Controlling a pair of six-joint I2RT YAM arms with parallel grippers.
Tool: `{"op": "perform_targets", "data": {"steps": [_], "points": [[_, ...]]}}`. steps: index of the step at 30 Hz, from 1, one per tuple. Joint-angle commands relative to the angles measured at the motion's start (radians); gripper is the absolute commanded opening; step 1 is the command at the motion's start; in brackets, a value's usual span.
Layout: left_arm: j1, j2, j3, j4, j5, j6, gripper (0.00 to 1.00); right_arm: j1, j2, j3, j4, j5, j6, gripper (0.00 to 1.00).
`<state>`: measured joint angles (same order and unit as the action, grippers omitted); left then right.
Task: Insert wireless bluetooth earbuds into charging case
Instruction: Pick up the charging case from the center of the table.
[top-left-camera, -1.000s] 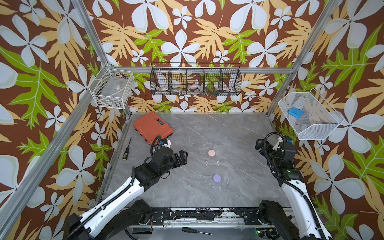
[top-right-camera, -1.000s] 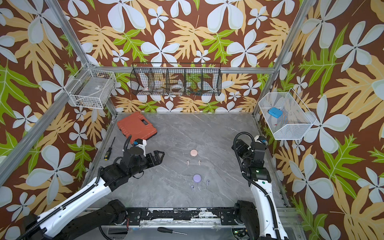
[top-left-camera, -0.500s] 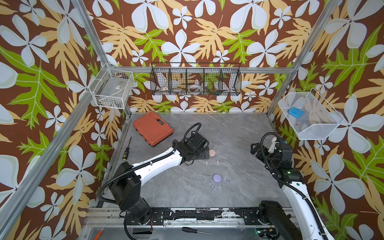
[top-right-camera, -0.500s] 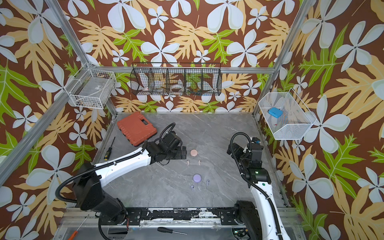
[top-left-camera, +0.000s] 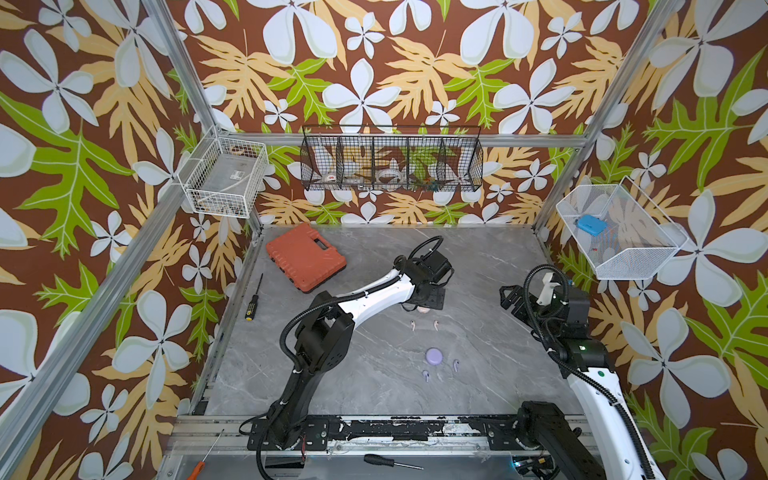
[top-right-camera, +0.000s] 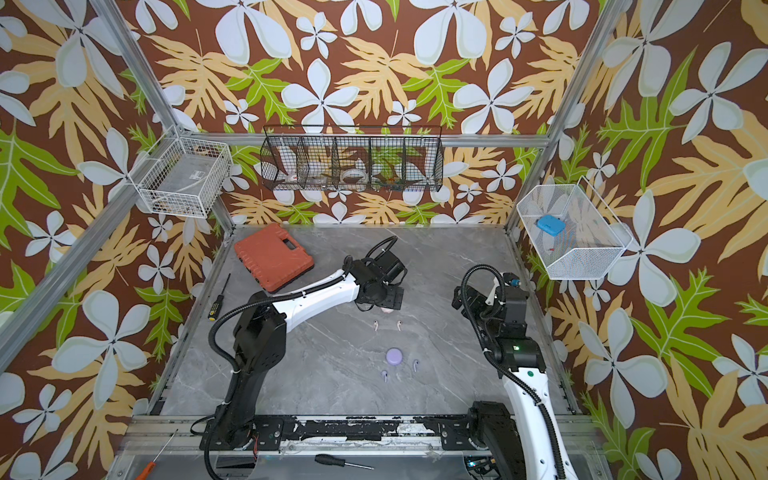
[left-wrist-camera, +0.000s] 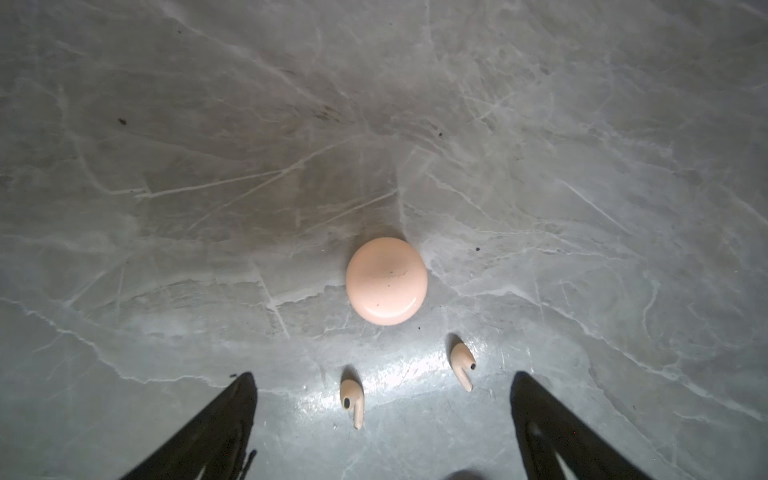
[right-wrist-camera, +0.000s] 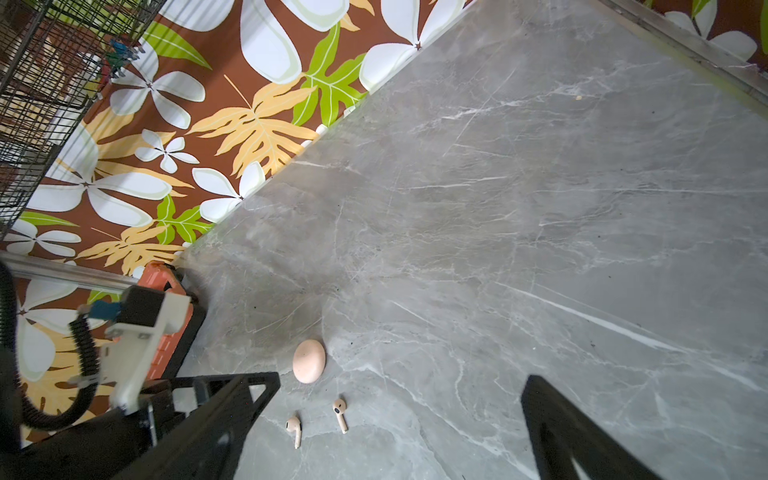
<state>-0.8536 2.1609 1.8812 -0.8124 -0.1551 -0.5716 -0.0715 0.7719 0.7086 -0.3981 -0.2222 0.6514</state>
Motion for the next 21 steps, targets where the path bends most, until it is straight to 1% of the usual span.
{"op": "perform_targets", "data": {"steps": [1,3,6,12,21], "points": [[-0.002,0.067,0.08,-0.111,0.0,0.023,0.92,0.0,-0.009,0.014,-0.01,-0.028,0.005,1.0],[-0.002,0.106,0.125,-0.14,-0.013,0.026,0.9,0.0,-0.017,0.023,-0.014,-0.031,0.003,1.0],[-0.002,0.14,0.156,-0.154,-0.033,0.019,0.9,0.0,-0.027,0.032,-0.022,-0.04,0.0,1.0],[-0.002,0.208,0.226,-0.176,-0.038,0.012,0.88,0.001,-0.043,0.043,-0.019,-0.066,0.008,1.0],[0.0,0.271,0.268,-0.174,-0.034,-0.002,0.84,0.001,-0.065,0.051,-0.026,-0.088,0.013,1.0]]}}
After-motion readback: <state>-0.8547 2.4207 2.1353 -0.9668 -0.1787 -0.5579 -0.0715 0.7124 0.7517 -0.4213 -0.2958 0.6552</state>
